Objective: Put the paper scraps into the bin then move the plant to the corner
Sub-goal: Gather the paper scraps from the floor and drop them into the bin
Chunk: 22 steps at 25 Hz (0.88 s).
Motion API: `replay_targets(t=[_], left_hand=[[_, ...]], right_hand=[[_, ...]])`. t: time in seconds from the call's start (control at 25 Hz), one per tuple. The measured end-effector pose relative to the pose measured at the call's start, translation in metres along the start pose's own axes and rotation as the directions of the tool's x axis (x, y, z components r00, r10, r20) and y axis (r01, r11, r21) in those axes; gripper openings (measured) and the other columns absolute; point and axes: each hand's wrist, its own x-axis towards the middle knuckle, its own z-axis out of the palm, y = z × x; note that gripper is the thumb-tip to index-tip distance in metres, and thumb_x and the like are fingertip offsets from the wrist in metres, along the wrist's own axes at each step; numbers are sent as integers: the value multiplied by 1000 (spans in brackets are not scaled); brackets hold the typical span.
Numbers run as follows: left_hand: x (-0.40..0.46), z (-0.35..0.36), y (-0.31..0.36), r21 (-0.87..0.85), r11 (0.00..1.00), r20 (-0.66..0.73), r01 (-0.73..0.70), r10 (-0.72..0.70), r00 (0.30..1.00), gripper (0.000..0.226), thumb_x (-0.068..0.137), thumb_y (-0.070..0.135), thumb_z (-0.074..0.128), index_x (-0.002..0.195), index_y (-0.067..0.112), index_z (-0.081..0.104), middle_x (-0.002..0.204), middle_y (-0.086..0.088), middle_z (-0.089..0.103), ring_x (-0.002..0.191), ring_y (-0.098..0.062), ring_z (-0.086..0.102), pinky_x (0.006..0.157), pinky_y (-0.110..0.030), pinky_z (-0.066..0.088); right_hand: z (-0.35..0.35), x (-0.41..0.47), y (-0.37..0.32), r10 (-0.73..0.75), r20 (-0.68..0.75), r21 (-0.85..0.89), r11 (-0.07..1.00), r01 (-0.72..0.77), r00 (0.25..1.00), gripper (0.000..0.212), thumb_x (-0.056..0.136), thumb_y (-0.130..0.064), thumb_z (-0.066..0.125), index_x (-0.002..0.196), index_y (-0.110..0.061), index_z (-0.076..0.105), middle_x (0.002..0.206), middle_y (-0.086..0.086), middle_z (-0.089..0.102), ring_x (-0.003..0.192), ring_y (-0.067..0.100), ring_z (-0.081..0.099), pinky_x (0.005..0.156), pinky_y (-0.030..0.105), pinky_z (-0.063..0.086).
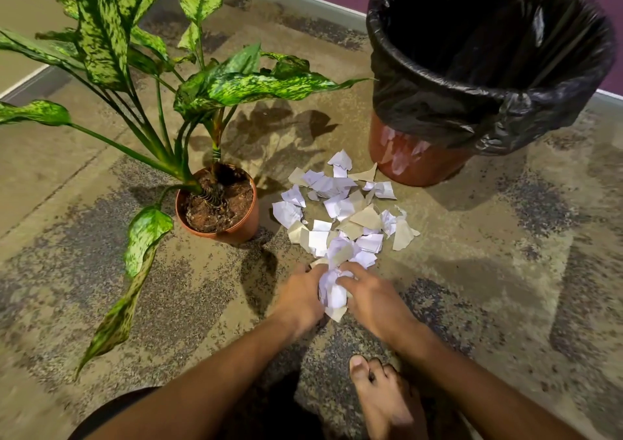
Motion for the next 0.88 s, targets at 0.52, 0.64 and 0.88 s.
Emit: replay_targets(t=[0.52,0.64,0.88], left_hand=[[15,-31,18,-47,999,-220,-23,12,975,36,79,-6,56,103,17,69,98,-2,71,76,-15,63,64,-14,41],[17,-35,25,-28,999,-247,-41,33,968,22,81,-2,58,84,17,71,69,4,66,49,-9,53,48,-11,36],[21,-36,27,-16,1000,-251,-22,17,968,21,80,1,61,74,20,65,69,-3,69,43,-10,46,50,-17,33]], right_hand=[[-41,-12,22,325,-228,285,924,-256,918,20,82,-12,76,102,-9,74,112,1,69,99,18,64,89,20,42],[-70,-14,21,365,-294,291,915,-281,883,19,85,-21,73,103,-19,73,114,-10,67,91,3,60,89,14,45],[-177,-11,8,359,-595,431,898,-91,719,15,84,-19,72,82,-33,68,91,-23,60,86,-10,59,78,10,53]])
